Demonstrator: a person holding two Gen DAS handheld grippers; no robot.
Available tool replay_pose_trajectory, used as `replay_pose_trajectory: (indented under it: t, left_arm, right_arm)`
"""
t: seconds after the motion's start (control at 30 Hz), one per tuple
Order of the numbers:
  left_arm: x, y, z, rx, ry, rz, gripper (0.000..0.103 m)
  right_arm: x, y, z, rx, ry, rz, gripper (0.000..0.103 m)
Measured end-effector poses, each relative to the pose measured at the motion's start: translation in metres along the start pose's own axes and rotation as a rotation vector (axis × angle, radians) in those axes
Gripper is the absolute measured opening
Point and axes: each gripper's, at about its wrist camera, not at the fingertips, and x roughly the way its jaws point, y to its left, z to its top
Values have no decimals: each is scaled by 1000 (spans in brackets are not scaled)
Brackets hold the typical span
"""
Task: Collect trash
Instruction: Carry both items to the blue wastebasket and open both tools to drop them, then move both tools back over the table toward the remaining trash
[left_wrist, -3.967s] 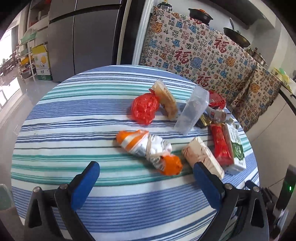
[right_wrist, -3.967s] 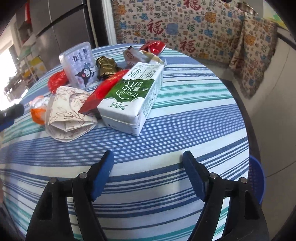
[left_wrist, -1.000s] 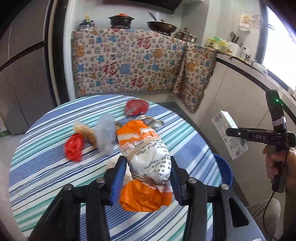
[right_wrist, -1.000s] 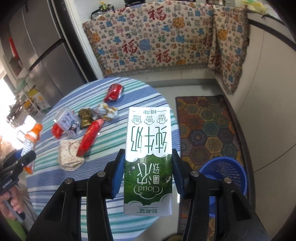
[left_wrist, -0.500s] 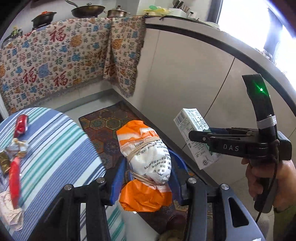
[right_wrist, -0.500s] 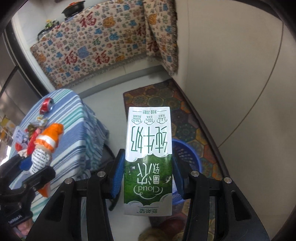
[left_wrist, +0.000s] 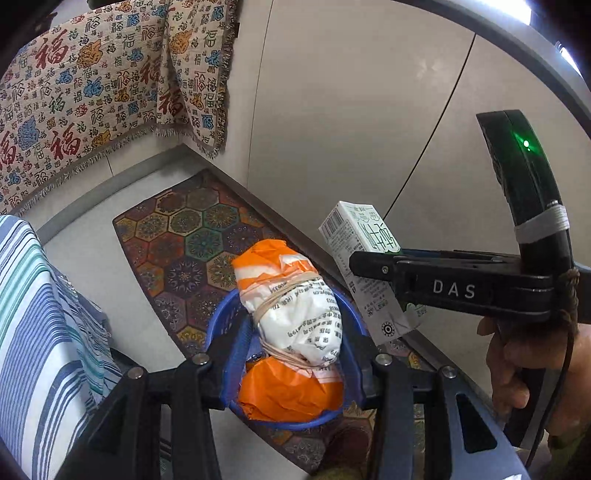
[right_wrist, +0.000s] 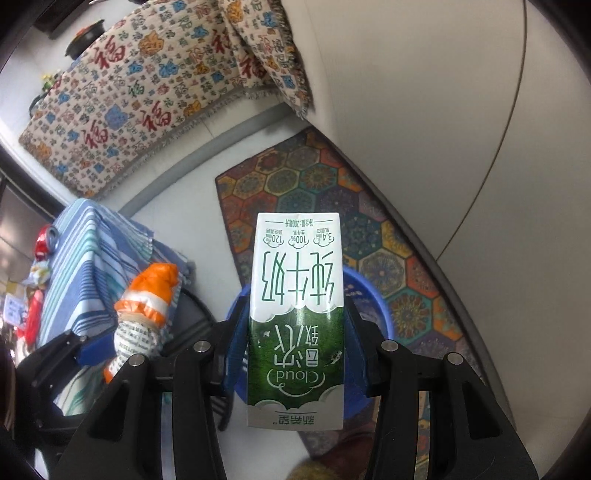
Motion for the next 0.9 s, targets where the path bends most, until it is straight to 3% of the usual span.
replay_pose_trajectory:
  t: [0.3, 0.4, 0.43, 0.5, 0.6, 0.9]
  left_arm:
    - [25, 0, -5, 17, 26, -10, 46]
    - [33, 0, -7, 29, 26, -18, 48]
    - [36, 0, -7, 33, 29, -21, 57]
    - [39, 0, -8, 37, 30, -21, 71]
    - [38, 0, -8, 27, 21, -27, 72]
    - [-24, 8, -1, -37, -91, -22, 72]
  right_arm:
    - [13, -8, 6, 33, 19, 8, 50]
    - [16, -10, 6, 45, 14, 3, 55]
    - [17, -11, 7, 53, 14, 4, 66]
    - [17, -12, 8, 66, 5, 7, 70]
    - [11, -12, 9, 73, -14, 10, 70]
    - [-37, 6, 9, 34, -189, -36, 75]
